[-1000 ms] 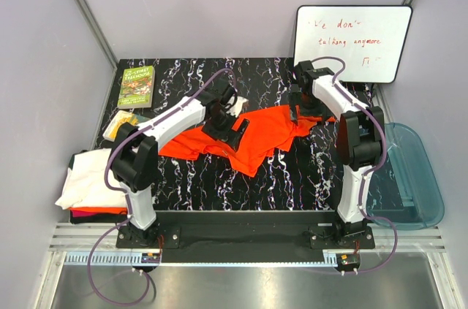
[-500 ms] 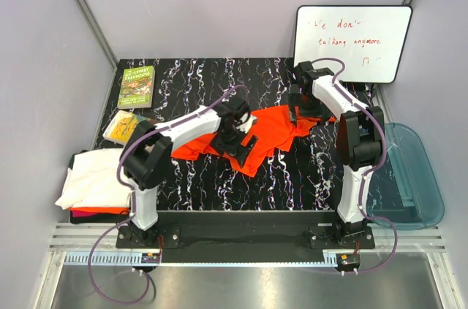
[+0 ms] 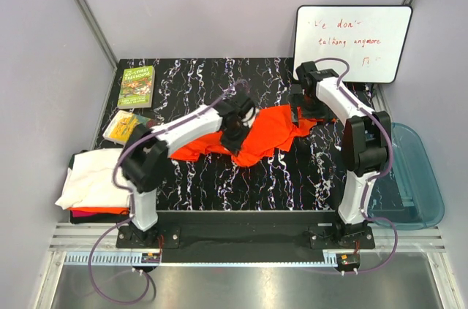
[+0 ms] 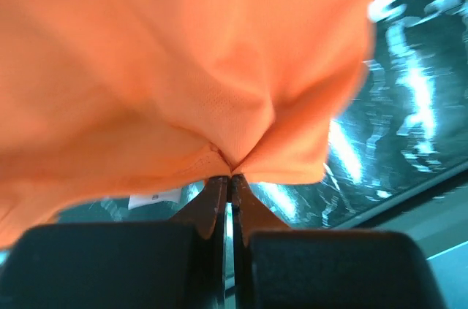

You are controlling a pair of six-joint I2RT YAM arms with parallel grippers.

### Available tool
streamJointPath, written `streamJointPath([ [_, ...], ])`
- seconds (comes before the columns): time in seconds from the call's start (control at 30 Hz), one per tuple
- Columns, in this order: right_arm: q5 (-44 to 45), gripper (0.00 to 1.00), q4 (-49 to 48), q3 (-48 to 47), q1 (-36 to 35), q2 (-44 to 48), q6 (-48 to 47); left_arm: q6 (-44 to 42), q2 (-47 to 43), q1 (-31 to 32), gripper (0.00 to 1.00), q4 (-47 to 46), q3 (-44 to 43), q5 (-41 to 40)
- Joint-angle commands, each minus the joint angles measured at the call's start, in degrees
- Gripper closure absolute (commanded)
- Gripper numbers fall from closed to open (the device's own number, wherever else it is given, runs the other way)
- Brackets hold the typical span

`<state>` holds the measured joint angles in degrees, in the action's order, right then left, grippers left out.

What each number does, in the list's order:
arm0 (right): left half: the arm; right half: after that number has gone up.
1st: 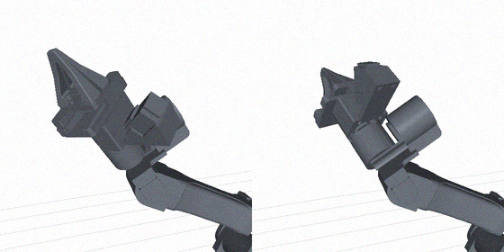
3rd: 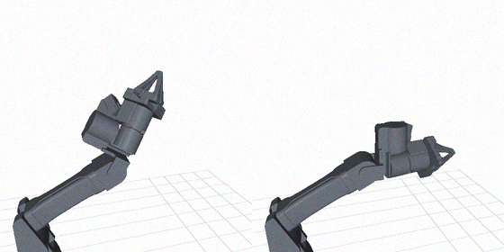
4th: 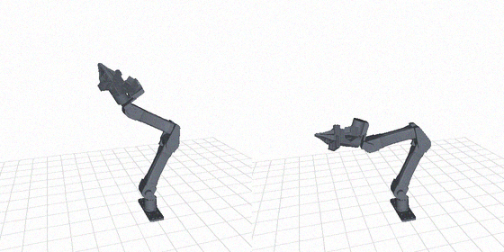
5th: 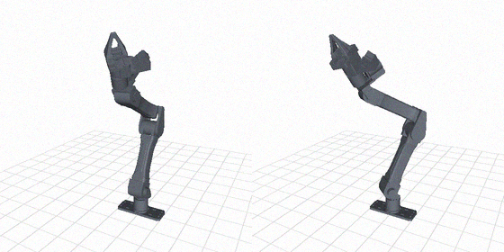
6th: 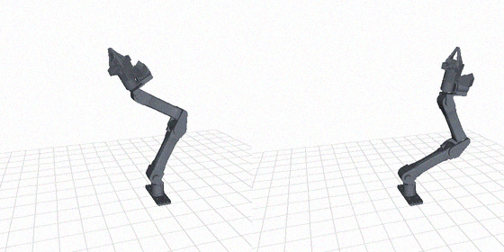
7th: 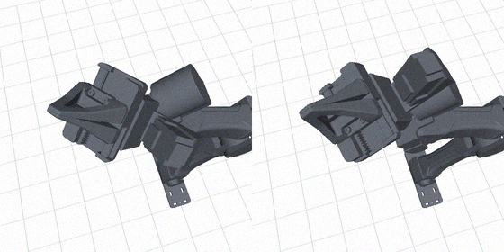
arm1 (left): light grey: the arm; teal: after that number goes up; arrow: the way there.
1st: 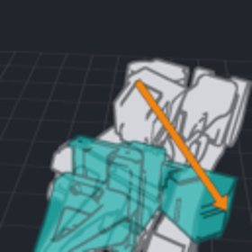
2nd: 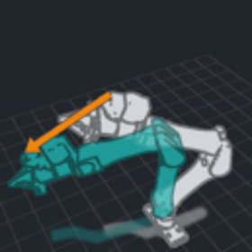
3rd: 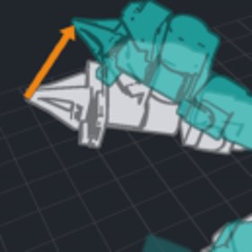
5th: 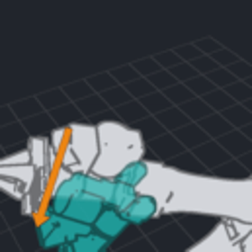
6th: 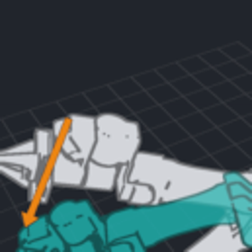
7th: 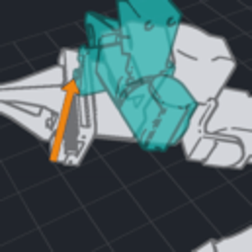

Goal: Fold and stack the t-shirts
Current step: Flatten the tshirt out

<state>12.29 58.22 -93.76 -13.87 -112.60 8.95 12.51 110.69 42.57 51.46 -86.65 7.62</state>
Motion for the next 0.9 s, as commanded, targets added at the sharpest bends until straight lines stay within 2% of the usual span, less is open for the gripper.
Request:
streamJointPath([
  [0.0,-0.52,0.00,-0.82,0.94,-0.02,4.05,0.28,6.81,-14.88,-3.61,1.00,-0.31,-5.89,-7.35],
  [0.13,-2.09,0.00,-1.00,0.94,0.07,4.23,0.37,9.37,-20.77,-10.03,1.00,-1.01,-7.48,-11.57],
  [0.3,-7.19,0.00,-1.87,0.77,0.07,2.91,0.45,10.78,-20.44,-20.57,1.00,-2.50,-8.88,-9.91],
  [0.47,-13.68,0.00,-3.02,0.50,-0.02,1.15,0.89,12.09,-15.52,-27.52,1.00,-4.53,-8.97,-6.39],
  [0.63,-16.16,0.00,-4.78,1.12,-0.02,1.15,1.59,13.06,-7.89,-32.10,1.00,-7.42,-11.78,-2.71],
  [0.7,-15.73,0.00,-6.09,1.47,-0.02,1.06,1.60,12.89,-4.80,-33.86,1.00,-7.78,-15.90,-1.03],
  [0.87,-7.21,0.00,-6.27,-0.55,0.07,-2.27,4.75,13.85,5.31,-35.88,1.00,-7.78,-27.05,2.93],
])
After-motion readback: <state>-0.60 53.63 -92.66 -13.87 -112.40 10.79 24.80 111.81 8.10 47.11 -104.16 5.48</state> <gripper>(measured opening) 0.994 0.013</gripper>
